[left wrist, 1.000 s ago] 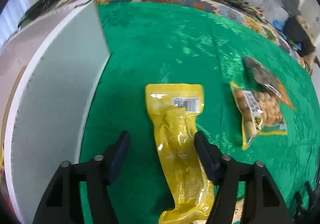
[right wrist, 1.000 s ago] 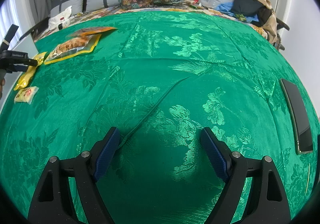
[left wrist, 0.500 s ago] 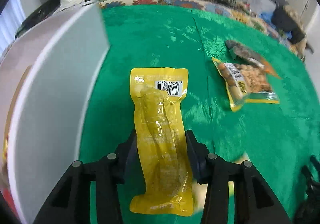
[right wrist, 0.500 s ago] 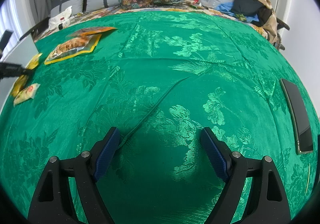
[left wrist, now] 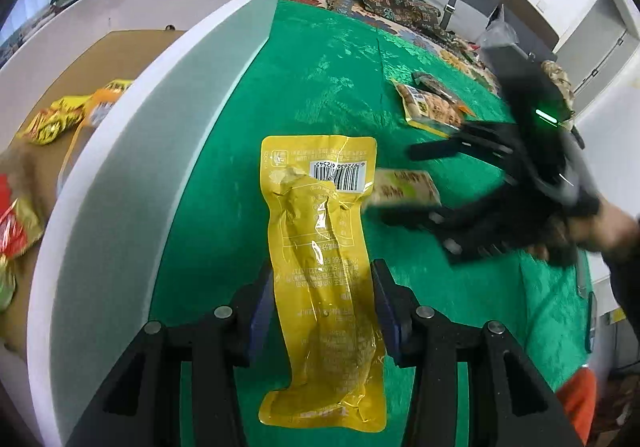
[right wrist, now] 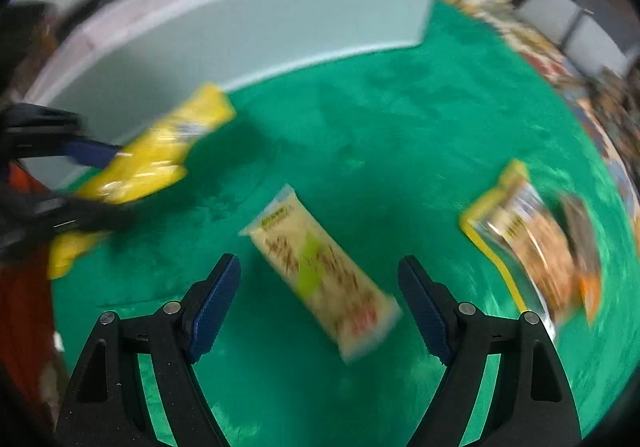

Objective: Organize snacks
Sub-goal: 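Grasp the cream rice-cake packet with the right tool while the left tool holds the yellow packet, then carry both packets into the white box and open both tools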

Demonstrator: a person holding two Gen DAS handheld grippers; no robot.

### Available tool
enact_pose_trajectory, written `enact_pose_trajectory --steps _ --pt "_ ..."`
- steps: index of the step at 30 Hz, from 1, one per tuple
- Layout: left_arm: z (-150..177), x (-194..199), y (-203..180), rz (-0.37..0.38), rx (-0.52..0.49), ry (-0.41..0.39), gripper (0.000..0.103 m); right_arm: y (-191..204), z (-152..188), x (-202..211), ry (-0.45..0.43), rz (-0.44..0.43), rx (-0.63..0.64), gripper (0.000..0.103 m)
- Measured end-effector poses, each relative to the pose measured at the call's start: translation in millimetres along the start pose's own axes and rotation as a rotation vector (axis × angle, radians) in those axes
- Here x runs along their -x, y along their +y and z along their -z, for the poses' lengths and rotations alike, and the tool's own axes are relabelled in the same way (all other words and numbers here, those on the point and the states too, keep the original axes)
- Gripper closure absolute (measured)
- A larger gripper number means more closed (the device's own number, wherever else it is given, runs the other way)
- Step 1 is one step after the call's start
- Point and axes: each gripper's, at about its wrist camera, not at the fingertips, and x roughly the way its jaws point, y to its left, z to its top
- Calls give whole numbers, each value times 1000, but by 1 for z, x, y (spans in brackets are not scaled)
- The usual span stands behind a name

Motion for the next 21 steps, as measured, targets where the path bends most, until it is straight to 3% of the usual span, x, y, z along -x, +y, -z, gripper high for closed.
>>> enact_pose_trajectory --steps 3,4,6,11,13,15,17,21 --pt "9 6 0 20 2 0 57 -2 -9 -17 112 -45 -31 25" --pt "9 6 0 30 8 -1 57 0 -8 -16 123 -29 -38 46" --pt "12 8 0 45 16 -7 57 -4 -7 -8 151 -31 -108 74" --pt "17 29 2 95 44 -46 57 -7 18 31 86 -70 -360 74" --pt "16 46 7 136 72 -67 57 -12 32 53 12 -123 -531 74" --pt "13 73 19 162 104 -107 57 -8 31 81 -104 -199 -624 74" --pt "6 100 37 152 128 -154 57 7 14 106 -195 -248 -643 74" --pt "-8 152 86 5 159 -250 56 48 -58 145 -323 -357 -621 73"
